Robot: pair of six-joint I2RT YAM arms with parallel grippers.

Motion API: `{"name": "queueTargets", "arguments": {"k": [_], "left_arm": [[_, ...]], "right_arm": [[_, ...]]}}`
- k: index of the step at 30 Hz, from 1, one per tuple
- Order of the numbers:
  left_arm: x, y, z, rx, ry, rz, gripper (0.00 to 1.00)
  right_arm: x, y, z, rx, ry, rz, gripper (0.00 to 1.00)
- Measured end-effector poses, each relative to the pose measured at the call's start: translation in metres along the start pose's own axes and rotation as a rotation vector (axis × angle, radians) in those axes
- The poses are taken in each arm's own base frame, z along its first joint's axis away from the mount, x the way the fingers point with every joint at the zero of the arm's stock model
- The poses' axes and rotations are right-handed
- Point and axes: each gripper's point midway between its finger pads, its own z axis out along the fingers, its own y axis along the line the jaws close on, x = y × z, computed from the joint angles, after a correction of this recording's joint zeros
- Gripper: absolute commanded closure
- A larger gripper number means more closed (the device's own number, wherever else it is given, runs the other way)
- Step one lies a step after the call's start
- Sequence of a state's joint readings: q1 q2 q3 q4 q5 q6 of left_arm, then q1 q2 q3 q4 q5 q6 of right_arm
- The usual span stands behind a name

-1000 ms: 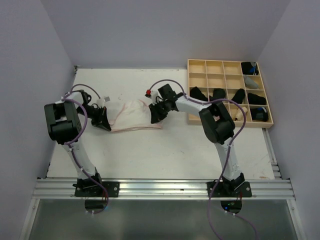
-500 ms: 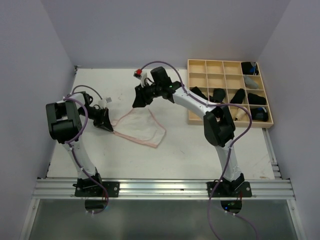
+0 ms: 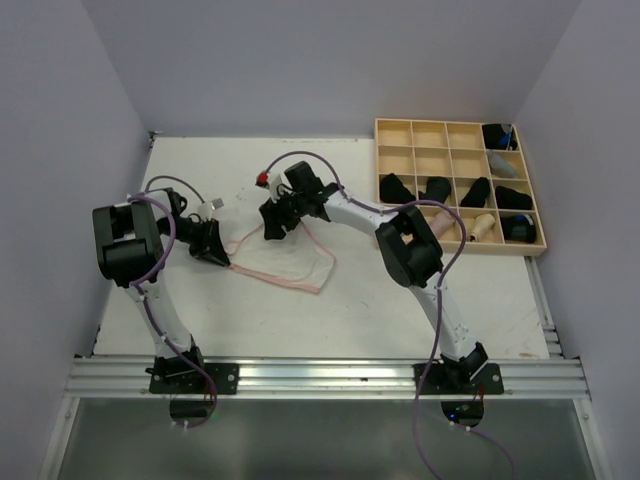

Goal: Roll the underwear
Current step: Move the underwear to the center of the board

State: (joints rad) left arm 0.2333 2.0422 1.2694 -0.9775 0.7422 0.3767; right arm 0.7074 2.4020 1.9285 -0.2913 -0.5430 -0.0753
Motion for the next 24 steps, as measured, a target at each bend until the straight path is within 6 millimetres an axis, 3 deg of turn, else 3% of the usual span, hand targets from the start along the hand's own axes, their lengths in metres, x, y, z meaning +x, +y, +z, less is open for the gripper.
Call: {"name": "queueTargets", "arguments": {"k": [4, 9, 10, 11, 14, 15, 24], "left_arm": [[0.000, 0.000, 0.000, 0.000, 0.000, 0.000, 0.82], [0.000, 0.000, 0.000, 0.000, 0.001, 0.000, 0.83], [0.000, 0.000, 0.000, 0.000, 0.001, -0.001, 0.84], [0.000, 0.000, 0.000, 0.000, 0.002, 0.000, 0.87], [0.001, 0.002, 0.000, -0.008, 0.008, 0.005, 0.91], [0.002, 0.002, 0.000, -0.010, 0.009, 0.005, 0.92], [0.004, 0.004, 0.000, -0.021, 0.017, 0.005, 1.00]], "right_arm": [[-0.004, -0.009, 0.003, 0.066, -0.010, -0.068, 0.37], [-0.003, -0.029, 0.005, 0.155, 0.022, -0.162, 0.50], [-0.002, -0.035, 0.006, 0.176, 0.030, -0.178, 0.56], [0.002, -0.040, 0.009, 0.196, 0.043, -0.191, 0.73], [0.001, -0.047, 0.008, 0.237, 0.051, -0.228, 0.96], [0.001, -0.049, 0.007, 0.250, 0.053, -0.238, 0.99], [0.000, -0.057, 0.003, 0.291, 0.051, -0.196, 1.00]]}}
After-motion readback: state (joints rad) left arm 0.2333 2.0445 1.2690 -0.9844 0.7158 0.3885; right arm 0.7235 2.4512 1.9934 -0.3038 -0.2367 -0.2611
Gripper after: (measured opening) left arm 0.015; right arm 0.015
